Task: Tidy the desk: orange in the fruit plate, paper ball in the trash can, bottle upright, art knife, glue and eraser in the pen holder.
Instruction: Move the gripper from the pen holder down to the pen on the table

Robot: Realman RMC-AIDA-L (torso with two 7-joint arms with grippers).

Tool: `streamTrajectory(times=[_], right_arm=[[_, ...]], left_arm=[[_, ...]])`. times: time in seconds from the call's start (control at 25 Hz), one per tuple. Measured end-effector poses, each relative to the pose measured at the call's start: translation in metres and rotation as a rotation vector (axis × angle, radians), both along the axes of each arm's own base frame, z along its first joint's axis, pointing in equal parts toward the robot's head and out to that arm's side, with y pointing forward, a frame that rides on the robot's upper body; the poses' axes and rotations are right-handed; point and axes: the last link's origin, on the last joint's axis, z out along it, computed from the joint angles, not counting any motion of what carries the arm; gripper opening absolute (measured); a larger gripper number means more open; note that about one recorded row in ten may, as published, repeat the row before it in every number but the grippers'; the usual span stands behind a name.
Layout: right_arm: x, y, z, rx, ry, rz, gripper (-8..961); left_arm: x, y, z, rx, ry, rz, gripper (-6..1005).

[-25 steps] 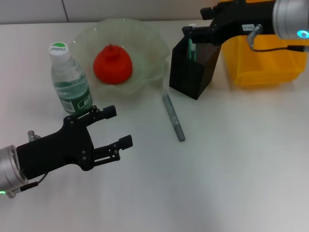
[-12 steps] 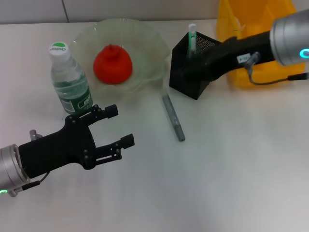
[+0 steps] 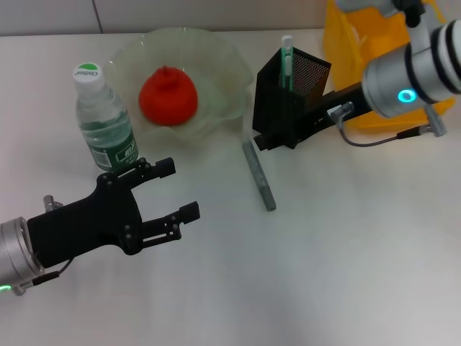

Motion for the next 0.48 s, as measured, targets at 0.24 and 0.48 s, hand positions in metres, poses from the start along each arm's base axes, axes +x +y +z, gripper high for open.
streamTrajectory(times=[0.24,0.48], right_arm=[[0.003,0.000,-0.025,-0.009,-0.056,0.020,621],[0.009,-0.003,-0.043,-0.004,-0.082,0.012,620]], left_arm=[[0.000,0.000,-0.001,-0.004,-0.004,0.003,838],[0.001,-0.001,-0.001,-0.006,-0.008,0.005,837]])
